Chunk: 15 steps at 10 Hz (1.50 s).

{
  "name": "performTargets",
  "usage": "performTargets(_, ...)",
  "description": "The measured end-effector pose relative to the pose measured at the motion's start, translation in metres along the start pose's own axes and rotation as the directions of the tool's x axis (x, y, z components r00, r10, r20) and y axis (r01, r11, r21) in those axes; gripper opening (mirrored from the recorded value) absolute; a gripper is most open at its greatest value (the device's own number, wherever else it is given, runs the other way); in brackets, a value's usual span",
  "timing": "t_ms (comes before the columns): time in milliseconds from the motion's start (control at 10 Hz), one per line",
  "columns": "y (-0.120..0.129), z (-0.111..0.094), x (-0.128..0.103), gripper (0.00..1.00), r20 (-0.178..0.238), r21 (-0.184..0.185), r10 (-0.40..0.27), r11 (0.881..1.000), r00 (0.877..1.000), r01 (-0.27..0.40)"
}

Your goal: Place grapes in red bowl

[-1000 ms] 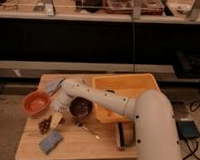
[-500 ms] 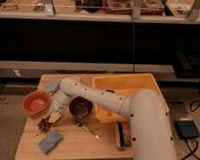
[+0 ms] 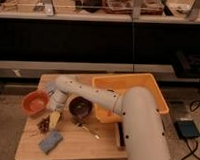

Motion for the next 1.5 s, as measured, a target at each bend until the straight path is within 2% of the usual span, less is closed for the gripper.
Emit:
performTargets(200, -0.001, 0.001, 0.000, 0.78, -0.023, -0.018, -0.005, 1.000, 1.000, 0.004)
performTargets(500, -0.003, 0.007, 0.000, 0.49, -0.042, -0.056, -0.005, 0.998, 0.999, 0.003)
performTargets(600, -0.002, 0.007, 0.001, 0.38, -0.042, -0.061, -0.002, 0.998, 0.999, -0.001)
performTargets(800, -0.002, 0.007, 0.002, 0.20, -0.028, -0.049, 0.007, 0.999, 1.000, -0.009)
performTargets(900, 0.000, 0.004, 0.005, 0.08, 0.004, -0.023, 0.025, 0.999, 1.000, -0.025)
performTargets(1000, 0.002, 0.000, 0.008, 0.02, 0.025, -0.002, 0.035, 0.999, 0.999, -0.035)
performTargets(1200, 0.010, -0.017, 0.010, 0.00, 0.025, 0.048, 0.029, 0.998, 0.999, -0.031)
performTargets(1500, 0.022, -0.085, 0.006, 0.00, -0.016, 0.142, 0.013, 0.990, 1.000, -0.010)
